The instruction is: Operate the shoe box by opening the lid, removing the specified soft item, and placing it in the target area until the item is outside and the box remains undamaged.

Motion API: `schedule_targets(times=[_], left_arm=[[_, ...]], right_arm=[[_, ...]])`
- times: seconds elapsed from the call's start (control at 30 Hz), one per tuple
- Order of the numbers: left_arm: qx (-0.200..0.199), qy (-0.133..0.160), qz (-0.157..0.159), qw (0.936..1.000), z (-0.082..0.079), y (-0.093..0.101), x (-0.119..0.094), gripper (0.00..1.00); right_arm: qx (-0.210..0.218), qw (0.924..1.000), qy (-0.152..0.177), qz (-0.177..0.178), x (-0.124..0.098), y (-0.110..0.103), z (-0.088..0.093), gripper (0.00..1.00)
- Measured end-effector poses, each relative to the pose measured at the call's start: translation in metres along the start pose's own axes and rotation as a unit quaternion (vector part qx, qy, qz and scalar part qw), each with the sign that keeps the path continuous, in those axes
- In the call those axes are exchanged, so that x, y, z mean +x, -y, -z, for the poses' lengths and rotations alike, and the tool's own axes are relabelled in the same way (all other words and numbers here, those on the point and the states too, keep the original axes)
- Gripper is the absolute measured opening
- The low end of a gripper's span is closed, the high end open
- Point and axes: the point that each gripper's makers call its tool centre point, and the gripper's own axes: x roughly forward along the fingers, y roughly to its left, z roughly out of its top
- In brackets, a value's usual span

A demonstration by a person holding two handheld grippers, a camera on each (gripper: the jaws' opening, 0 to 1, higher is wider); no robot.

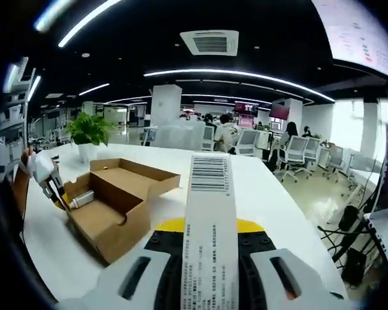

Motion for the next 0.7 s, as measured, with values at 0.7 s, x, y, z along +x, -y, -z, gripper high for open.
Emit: schedule_targets(times=[0.7], left_arm=[[-0.001, 0.002, 0.000, 1.0000, -0.001, -0.001, 0.001, 0.10]], right_arm=[[0.024, 0.9971, -0.067, 0.026, 0.026, 0.019, 0.063, 0.21]])
